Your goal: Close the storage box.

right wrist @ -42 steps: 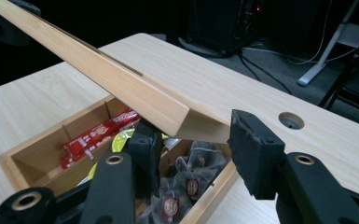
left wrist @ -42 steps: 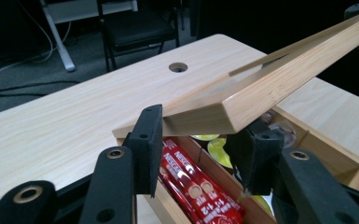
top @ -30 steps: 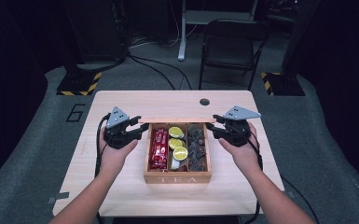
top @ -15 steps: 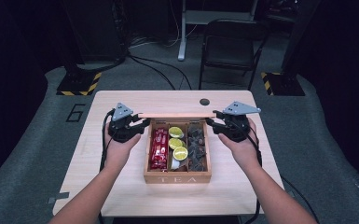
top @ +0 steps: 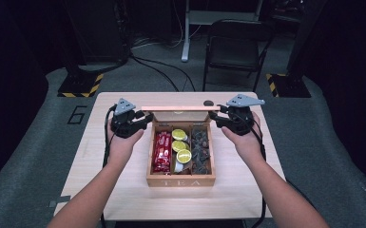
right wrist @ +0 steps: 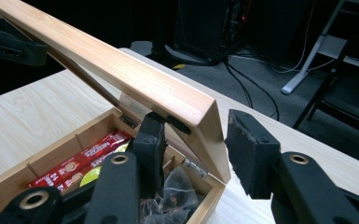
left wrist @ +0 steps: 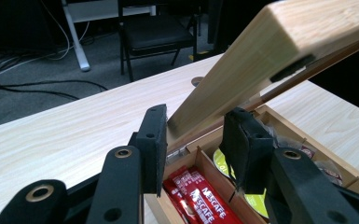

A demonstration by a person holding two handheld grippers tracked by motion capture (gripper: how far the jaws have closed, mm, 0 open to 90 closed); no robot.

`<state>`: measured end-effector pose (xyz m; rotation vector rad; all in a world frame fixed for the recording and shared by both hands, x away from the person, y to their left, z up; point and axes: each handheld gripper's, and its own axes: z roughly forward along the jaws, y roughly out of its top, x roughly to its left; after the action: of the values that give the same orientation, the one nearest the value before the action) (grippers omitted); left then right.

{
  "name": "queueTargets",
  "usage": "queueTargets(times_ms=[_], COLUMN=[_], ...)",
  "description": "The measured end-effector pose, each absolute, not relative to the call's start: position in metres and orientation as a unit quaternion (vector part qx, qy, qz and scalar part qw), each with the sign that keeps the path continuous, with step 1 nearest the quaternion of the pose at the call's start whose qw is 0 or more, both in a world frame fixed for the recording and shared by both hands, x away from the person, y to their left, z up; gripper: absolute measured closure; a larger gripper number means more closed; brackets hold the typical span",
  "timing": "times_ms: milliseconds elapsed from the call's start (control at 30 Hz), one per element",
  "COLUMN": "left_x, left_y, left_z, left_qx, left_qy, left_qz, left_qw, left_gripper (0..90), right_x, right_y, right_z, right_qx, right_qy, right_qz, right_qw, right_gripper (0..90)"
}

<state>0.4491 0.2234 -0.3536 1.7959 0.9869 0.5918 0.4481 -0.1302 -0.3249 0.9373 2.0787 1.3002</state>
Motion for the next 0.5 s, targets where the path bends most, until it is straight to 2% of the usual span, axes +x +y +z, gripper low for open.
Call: queueTargets(times_ms=[167, 500], left_x=[0.452, 0.461], left_y=[0.225, 0.225], left_z=[-0.353, -0.349], left_qx=[0.739, 0.741], left_qy=[0.402, 0.403], left_qz=[0.240, 0.237], left_qw=[0.485, 0.483], left_gripper=[60.7, 61.3], right_x=[0.456, 0.466], right_y=[-0.129, -0.124], right_z=[-0.325, -0.325], right_qx=[0.352, 0.346], right_qy=[0.763, 0.762], right_qz=[0.486, 0.486], right_qw=[0.240, 0.251], right_gripper=[53.2, 50.9])
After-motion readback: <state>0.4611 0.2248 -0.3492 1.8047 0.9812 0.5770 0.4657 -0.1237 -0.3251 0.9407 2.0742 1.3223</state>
